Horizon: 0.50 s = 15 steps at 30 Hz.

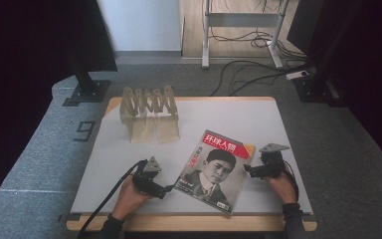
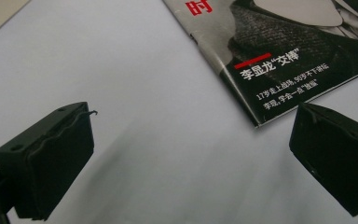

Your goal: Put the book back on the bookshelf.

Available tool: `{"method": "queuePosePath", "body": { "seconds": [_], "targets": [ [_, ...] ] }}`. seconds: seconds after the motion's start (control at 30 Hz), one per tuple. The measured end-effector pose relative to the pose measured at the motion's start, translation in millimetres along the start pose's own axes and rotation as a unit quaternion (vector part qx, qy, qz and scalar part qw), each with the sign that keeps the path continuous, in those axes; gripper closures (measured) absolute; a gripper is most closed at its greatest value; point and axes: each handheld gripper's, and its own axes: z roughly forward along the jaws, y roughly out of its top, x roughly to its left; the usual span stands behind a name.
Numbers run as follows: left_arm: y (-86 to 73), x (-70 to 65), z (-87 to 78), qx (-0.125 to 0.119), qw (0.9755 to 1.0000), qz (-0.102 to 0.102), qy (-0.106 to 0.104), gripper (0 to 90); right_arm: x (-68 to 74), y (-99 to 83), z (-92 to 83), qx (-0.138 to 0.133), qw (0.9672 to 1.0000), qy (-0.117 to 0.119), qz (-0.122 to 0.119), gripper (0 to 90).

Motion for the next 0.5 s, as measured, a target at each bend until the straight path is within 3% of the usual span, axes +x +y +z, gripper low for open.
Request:
{"method": "queuePosePath", "body": {
  "seconds": [0.23, 0.5],
  "targets": [
    [4.2, -4.3, 9.9, 0.003, 0.9999, 0.009, -0.012, 0.0, -8.6, 17.2, 14.4, 0.005, 1.0, -0.003, -0.002, 3.6],
    [3.3, -6.5, 17.7, 0.012, 0.9997, 0.017, -0.01, 0.0, -16.2, 29.6, 32.2, 0.014, 0.9999, 0.008, -0.004, 4.2]
  ]
}}
